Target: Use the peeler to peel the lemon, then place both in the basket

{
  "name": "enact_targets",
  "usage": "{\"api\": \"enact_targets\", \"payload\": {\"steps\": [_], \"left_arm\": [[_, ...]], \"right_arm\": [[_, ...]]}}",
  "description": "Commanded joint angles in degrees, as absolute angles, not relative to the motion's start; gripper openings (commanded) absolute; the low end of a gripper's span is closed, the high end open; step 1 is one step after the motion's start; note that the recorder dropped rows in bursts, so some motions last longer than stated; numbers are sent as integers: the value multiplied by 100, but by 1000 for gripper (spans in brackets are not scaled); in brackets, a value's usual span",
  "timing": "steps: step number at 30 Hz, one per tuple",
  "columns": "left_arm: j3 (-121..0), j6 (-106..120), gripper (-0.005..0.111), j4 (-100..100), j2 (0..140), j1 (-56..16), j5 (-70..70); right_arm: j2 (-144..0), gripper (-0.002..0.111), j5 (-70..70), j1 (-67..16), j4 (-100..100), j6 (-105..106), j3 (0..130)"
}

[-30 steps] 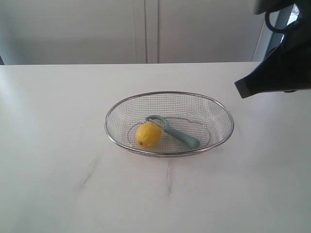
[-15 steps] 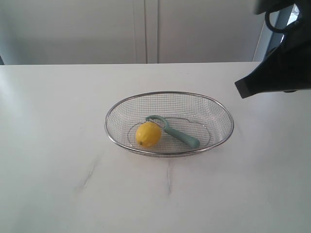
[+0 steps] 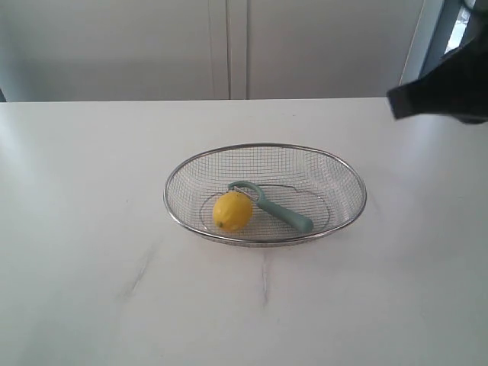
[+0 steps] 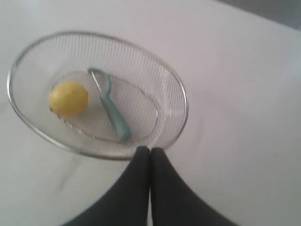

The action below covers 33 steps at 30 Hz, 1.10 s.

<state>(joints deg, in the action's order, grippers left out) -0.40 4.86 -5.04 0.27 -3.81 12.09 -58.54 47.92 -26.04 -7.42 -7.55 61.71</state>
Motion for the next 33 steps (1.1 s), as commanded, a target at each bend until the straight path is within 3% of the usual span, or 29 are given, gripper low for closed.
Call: {"api": "enact_targets", "payload": {"steps": [1,11,23,31,33], "left_arm": [[0,447,0,-543,0,-358,1198],[0,457,0,-544,0,-362,1198],[0,457,0,-544,0,-362,1198],[0,471,0,-544,0,-362,1198],[0,471,0,-544,0,-362,1198]], "right_arm": [[-4865,0,3658,-1761,0,-839,5491],[-2481,0,2639,-270,66,-829,2848],[-37,0,946,-167,42,-814,1126],[0,0,554,-167,42,-777,0],[0,0,1076,-167,42,-777,0]]}}
